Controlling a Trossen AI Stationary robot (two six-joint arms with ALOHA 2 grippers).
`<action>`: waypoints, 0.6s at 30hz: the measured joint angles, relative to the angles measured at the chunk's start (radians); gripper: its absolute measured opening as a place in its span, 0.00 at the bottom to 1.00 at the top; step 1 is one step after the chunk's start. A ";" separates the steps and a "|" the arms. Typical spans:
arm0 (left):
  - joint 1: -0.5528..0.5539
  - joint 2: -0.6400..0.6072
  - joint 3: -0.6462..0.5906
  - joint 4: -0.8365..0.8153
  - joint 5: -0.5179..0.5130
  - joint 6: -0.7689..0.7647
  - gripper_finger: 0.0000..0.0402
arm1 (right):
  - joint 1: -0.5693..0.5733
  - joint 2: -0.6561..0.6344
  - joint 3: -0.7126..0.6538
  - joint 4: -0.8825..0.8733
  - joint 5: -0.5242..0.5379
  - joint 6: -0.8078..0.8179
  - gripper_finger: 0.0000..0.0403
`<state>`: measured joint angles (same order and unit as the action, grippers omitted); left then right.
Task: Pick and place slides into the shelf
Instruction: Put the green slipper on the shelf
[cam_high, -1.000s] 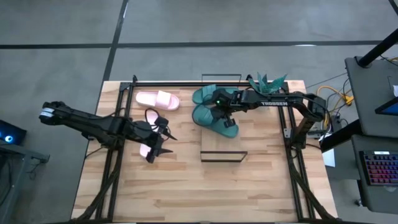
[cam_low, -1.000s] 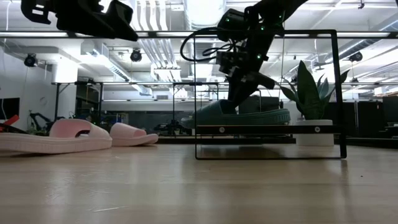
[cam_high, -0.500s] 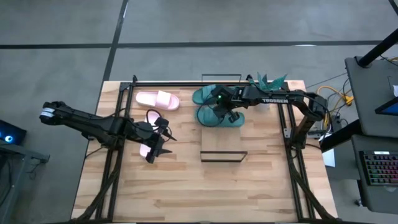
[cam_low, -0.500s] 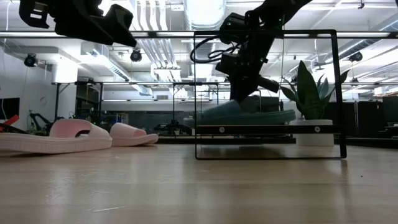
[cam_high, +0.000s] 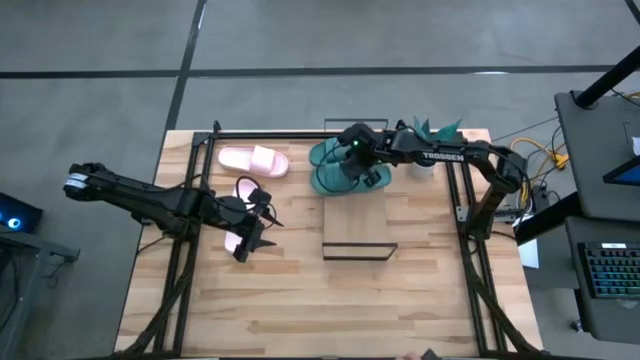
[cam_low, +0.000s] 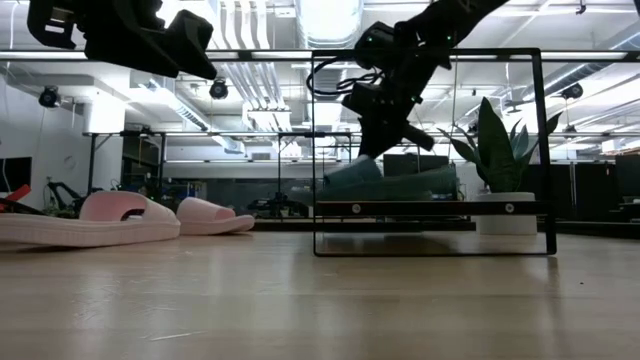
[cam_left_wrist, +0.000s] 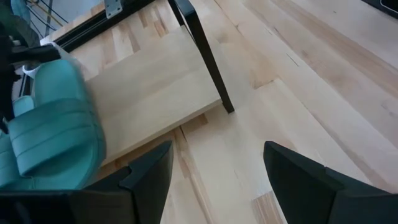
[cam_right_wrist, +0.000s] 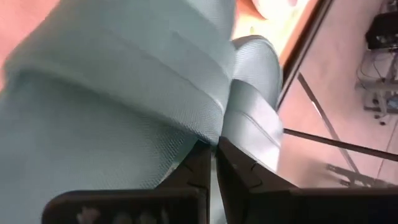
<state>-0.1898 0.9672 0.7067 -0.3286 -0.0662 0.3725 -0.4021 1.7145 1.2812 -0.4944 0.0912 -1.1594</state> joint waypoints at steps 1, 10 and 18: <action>0.000 0.000 0.000 0.000 0.000 0.000 0.59 | -0.007 0.000 0.000 0.005 -0.010 0.000 0.02; 0.000 0.000 0.000 0.003 0.000 0.000 0.59 | -0.029 0.000 -0.012 -0.002 -0.075 0.074 0.02; 0.000 0.000 0.000 0.004 0.000 0.000 0.59 | -0.029 0.000 -0.044 0.009 -0.098 0.083 0.02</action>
<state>-0.1899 0.9668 0.7067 -0.3248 -0.0666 0.3725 -0.4313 1.7145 1.2369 -0.4859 -0.0071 -1.0767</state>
